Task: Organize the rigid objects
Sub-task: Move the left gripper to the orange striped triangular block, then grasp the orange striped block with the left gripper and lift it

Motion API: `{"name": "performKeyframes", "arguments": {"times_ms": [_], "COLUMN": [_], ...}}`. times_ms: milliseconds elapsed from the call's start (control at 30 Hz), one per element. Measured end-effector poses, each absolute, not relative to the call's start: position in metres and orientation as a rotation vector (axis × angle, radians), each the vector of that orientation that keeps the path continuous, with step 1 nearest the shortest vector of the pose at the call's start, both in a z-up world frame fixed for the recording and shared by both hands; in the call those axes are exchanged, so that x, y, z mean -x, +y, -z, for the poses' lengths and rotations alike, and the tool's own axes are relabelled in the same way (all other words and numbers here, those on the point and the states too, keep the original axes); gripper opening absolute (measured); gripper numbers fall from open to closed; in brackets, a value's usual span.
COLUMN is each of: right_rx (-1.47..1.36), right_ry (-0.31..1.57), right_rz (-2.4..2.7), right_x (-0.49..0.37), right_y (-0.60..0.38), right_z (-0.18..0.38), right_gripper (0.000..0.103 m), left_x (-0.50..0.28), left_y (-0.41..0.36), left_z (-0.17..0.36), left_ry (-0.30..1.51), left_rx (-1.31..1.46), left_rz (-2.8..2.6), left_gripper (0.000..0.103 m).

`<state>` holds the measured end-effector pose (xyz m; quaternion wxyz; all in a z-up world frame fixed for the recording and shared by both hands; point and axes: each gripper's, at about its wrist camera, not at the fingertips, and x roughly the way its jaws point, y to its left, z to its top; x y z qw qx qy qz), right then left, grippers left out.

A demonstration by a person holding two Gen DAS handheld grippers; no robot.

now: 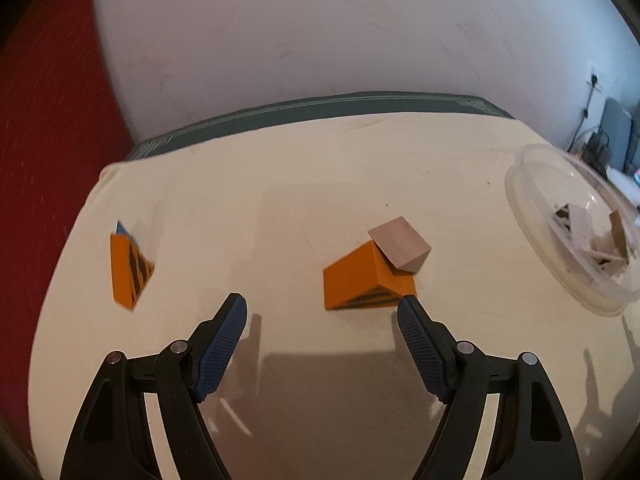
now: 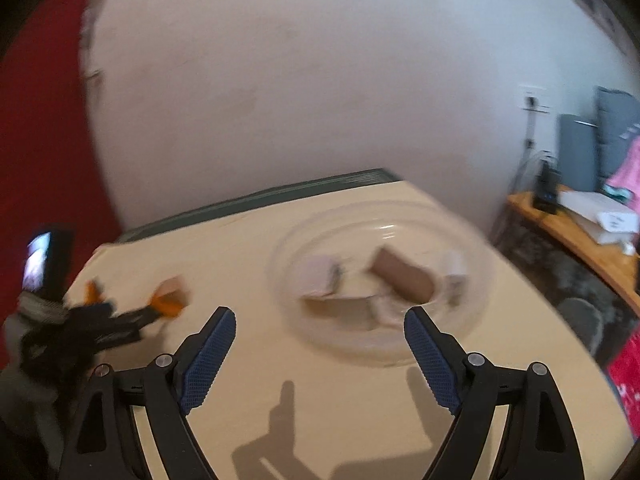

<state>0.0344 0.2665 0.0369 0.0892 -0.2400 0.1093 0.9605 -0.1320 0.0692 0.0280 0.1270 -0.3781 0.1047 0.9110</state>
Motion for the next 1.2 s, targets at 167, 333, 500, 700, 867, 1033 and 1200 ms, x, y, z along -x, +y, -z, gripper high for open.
{"name": "performKeyframes", "arguments": {"times_ms": [167,333,500,700,867,1033,1200], "right_rx": [0.810,0.844,0.870,0.907,0.916,0.923,0.917], "right_ry": [0.298,0.325,0.354,0.392,0.406,0.414,0.429], "right_rz": [-2.914,-2.898,-2.881,-2.864,-2.853,-2.848,-2.848], "right_x": [-0.028,-0.027,-0.025,-0.021,-0.021,-0.020,-0.021], "right_y": [0.247,0.251,0.253,0.258,0.260,0.260,0.262], "right_z": [-0.027,-0.023,-0.020,-0.017,-0.016,-0.015,-0.015], "right_gripper": [0.089,0.089,0.089,0.089,0.089,0.089,0.089], "left_x": [0.146,0.156,0.173,0.180,0.175,0.167,0.150], "left_y": [0.073,0.088,0.093,0.092,0.094,0.089,0.082], "left_z": [-0.026,-0.019,-0.013,-0.015,-0.016,-0.019,-0.018], "left_ry": [0.369,0.453,0.442,0.393,0.414,0.416,0.455], "left_rx": [1.070,1.037,1.064,1.066,1.037,1.009,1.021], "left_rz": [-2.602,-2.525,-2.443,-2.341,-2.278,-2.264,-2.255], "left_gripper": [0.079,0.079,0.079,0.068,0.061,0.057,0.057]}}
